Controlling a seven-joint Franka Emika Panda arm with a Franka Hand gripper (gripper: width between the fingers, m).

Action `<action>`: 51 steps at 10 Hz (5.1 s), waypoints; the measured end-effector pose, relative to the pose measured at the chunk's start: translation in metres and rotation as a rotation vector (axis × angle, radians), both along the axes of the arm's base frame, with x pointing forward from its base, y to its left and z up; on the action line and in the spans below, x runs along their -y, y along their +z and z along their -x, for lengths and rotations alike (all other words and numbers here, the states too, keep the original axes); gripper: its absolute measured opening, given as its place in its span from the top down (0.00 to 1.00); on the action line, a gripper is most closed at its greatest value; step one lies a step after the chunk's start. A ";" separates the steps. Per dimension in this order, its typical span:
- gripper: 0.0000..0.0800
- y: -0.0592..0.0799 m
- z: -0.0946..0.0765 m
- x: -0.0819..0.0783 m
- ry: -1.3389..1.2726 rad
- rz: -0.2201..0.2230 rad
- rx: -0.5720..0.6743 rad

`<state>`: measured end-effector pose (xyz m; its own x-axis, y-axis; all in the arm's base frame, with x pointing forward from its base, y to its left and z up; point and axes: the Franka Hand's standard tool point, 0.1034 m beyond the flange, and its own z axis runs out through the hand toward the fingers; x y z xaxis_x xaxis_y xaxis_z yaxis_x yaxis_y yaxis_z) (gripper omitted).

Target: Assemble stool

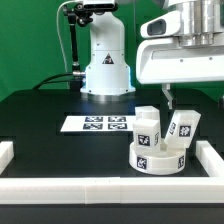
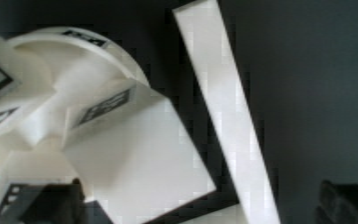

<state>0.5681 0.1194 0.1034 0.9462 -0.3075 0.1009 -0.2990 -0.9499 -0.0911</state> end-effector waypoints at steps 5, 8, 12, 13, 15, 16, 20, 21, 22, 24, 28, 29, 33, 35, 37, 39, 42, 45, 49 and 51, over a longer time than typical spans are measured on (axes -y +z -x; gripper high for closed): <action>0.19 0.000 -0.001 0.003 0.376 0.059 0.021; 0.19 -0.001 0.000 0.003 0.622 0.107 0.032; 0.19 -0.004 0.003 0.004 0.970 0.163 0.046; 0.19 -0.006 0.005 0.004 1.047 0.176 0.044; 0.19 -0.007 0.005 0.002 1.216 0.213 0.049; 0.19 -0.007 0.006 0.001 1.295 0.232 0.045; 0.19 -0.013 0.008 0.007 1.553 0.283 0.018; 0.19 -0.014 0.007 0.012 1.633 0.298 0.011; 0.19 -0.014 0.006 0.017 1.684 0.309 0.005; 0.19 -0.015 0.005 0.023 1.776 0.331 -0.008; 0.49 -0.017 0.005 0.029 1.797 0.338 -0.020; 0.49 -0.017 0.005 0.030 1.794 0.338 -0.020; 0.58 -0.017 0.005 0.031 1.789 0.338 -0.020; 0.58 -0.017 0.005 0.031 1.753 0.335 -0.020; 0.58 -0.017 0.005 0.031 1.714 0.331 -0.019; 0.58 -0.017 0.005 0.032 1.580 0.319 -0.016; 0.58 -0.018 0.004 0.039 1.342 0.284 -0.008; 0.58 -0.018 0.004 0.040 1.086 0.245 -0.001; 0.58 -0.018 0.004 0.040 0.791 0.213 0.000; 0.58 -0.019 0.005 0.039 0.635 0.189 0.001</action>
Offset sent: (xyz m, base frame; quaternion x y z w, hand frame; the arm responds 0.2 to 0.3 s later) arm 0.0000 0.0000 0.0000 0.0000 0.0000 -0.1296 0.9916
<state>0.5636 0.0809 0.0848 0.9378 0.3328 0.0994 0.3241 -0.9413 0.0941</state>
